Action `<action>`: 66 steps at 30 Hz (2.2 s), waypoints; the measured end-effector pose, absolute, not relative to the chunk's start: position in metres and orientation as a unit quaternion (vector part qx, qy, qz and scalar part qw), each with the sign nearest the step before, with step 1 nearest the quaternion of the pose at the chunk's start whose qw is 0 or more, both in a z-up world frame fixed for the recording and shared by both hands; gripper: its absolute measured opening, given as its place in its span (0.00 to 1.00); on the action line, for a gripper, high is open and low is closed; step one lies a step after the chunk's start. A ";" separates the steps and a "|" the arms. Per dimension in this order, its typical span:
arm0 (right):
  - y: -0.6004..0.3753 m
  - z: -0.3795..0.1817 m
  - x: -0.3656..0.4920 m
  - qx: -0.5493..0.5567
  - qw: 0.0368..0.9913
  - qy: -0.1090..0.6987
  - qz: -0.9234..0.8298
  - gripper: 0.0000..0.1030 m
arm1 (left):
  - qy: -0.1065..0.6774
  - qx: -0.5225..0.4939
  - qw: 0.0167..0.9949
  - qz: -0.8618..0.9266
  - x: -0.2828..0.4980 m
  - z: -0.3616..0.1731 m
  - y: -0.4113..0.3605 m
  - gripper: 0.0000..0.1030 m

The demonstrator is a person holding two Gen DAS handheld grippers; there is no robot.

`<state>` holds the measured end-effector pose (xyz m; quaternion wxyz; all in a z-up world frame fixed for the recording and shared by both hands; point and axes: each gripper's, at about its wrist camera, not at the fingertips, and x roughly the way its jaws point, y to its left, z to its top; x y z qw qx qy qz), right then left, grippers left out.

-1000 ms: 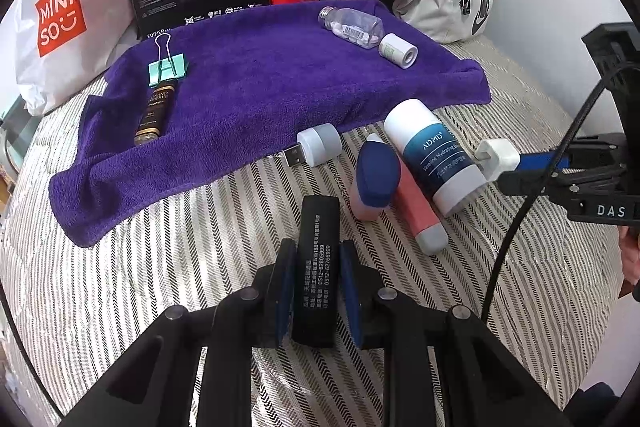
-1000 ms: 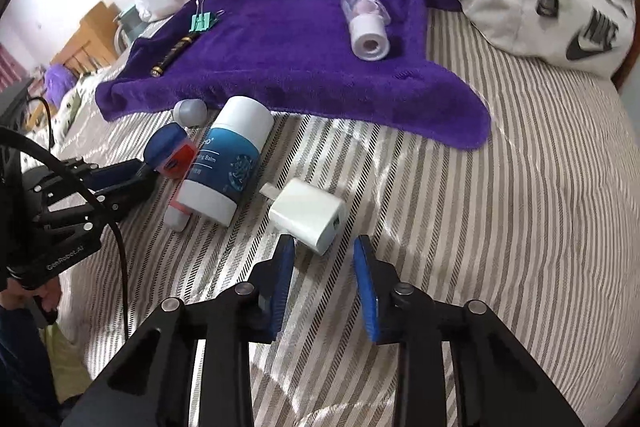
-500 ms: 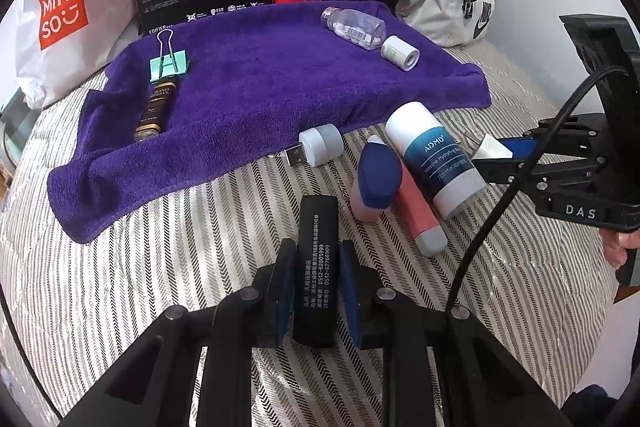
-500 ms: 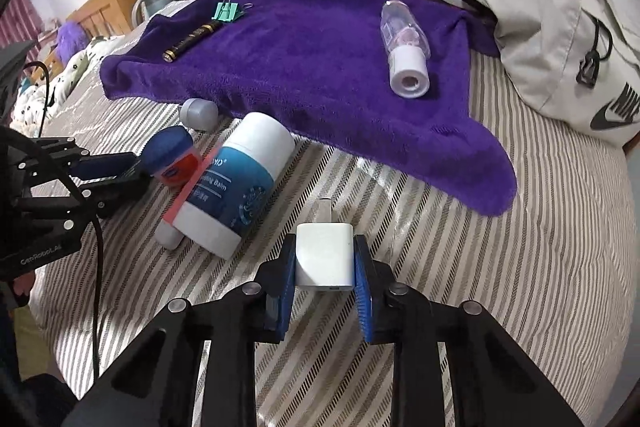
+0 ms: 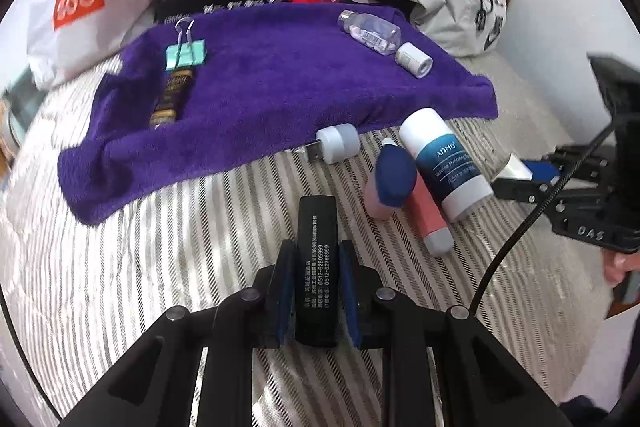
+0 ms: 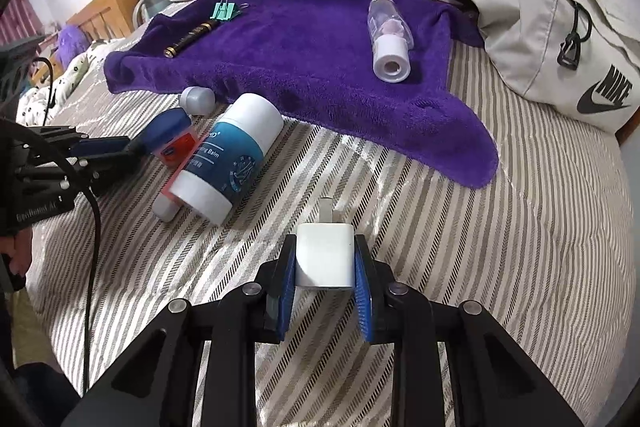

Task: Organize rigid objects
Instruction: 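Carry the black box and white plug with both tools onto the purple towel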

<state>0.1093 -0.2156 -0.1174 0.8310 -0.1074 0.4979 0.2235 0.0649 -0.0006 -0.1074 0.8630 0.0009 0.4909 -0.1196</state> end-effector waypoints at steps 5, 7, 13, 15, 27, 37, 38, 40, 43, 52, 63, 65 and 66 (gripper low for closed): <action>-0.223 -0.109 0.106 -0.097 0.831 0.499 0.227 0.26 | 0.483 -0.044 0.868 -0.110 0.061 -0.097 0.028 0.20; -0.225 -0.105 0.107 -0.091 0.832 0.496 0.229 0.26 | 0.478 -0.055 0.871 -0.101 0.061 -0.093 0.036 0.20; -0.223 -0.086 0.108 -0.082 0.837 0.483 0.244 0.26 | 0.468 -0.047 0.878 -0.087 0.065 -0.078 0.045 0.20; -0.221 -0.081 0.110 -0.084 0.840 0.476 0.247 0.26 | 0.465 -0.047 0.879 -0.090 0.068 -0.072 0.047 0.20; -0.209 -0.057 0.145 -0.066 0.849 0.455 0.262 0.26 | 0.442 -0.037 0.892 -0.084 0.106 -0.042 0.058 0.20; -0.197 -0.071 0.205 -0.066 0.833 0.484 0.259 0.26 | 0.442 -0.041 0.891 -0.095 0.154 -0.043 0.059 0.20; -0.195 -0.075 0.212 -0.067 0.831 0.488 0.260 0.26 | 0.444 -0.042 0.890 -0.096 0.157 -0.045 0.059 0.20; -0.191 -0.081 0.219 -0.070 0.826 0.496 0.259 0.26 | 0.447 -0.045 0.888 -0.098 0.165 -0.049 0.058 0.20; -0.185 -0.092 0.229 -0.077 0.817 0.510 0.257 0.26 | 0.453 -0.048 0.884 -0.101 0.176 -0.058 0.057 0.20; -0.172 -0.111 0.237 -0.099 0.806 0.525 0.257 0.26 | 0.469 -0.051 0.875 -0.102 0.205 -0.081 0.058 0.20; -0.172 -0.110 0.237 -0.123 0.805 0.513 0.271 0.26 | 0.489 -0.007 0.867 -0.095 0.232 -0.105 0.043 0.20; -0.173 -0.110 0.237 -0.122 0.804 0.512 0.276 0.26 | 0.489 0.003 0.867 -0.094 0.233 -0.107 0.040 0.20; -0.173 -0.110 0.237 -0.121 0.804 0.512 0.278 0.27 | 0.489 0.007 0.867 -0.093 0.233 -0.106 0.039 0.20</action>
